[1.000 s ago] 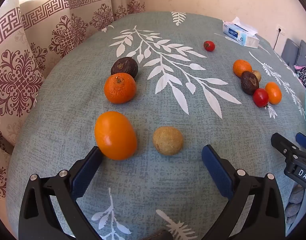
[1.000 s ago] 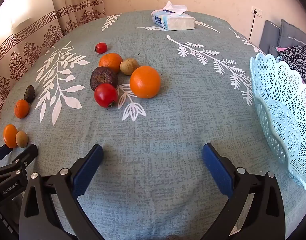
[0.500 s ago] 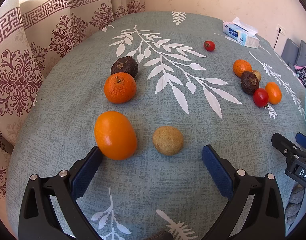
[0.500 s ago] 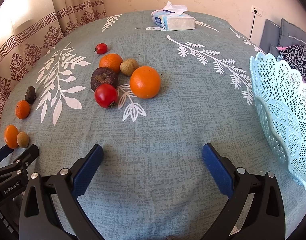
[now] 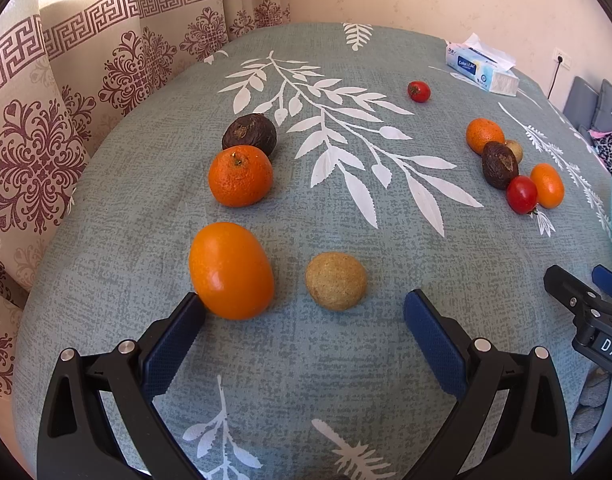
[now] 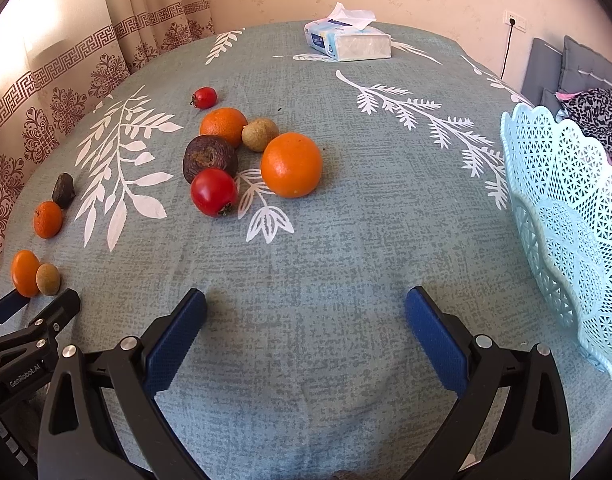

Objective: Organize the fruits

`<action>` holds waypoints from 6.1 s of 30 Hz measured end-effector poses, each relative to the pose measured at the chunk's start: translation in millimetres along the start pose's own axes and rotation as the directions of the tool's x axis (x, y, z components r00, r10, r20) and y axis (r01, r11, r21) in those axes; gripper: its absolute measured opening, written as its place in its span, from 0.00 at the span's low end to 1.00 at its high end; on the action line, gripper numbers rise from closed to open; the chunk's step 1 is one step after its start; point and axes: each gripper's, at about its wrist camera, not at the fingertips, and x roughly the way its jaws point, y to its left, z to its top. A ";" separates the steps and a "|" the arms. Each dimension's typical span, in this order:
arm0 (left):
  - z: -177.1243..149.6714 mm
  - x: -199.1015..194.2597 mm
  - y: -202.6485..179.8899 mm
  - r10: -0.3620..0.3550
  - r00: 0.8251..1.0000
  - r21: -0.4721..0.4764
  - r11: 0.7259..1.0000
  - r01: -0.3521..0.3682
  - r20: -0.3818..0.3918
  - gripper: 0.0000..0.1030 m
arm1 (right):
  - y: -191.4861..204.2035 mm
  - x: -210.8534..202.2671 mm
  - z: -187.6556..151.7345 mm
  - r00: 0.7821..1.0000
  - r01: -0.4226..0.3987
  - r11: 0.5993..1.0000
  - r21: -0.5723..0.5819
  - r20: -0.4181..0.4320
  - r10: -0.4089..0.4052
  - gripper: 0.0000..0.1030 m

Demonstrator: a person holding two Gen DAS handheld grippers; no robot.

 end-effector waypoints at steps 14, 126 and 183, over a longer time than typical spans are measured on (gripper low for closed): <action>-0.5 -3.2 4.7 -0.026 1.000 -0.012 1.000 0.026 0.002 0.95 | 1.3 1.5 1.2 1.000 0.000 1.000 0.000 -0.001 0.000 0.98; 7.4 -83.3 2.4 -0.258 0.952 0.122 0.963 0.240 0.163 0.39 | -118.2 -84.5 25.5 0.985 -0.086 0.990 0.115 0.162 0.067 0.28; 30.2 -101.5 -274.4 -0.528 0.849 0.462 0.753 0.468 -0.001 0.84 | -239.8 -151.5 -29.7 0.908 -0.026 0.891 0.453 0.384 -0.168 0.68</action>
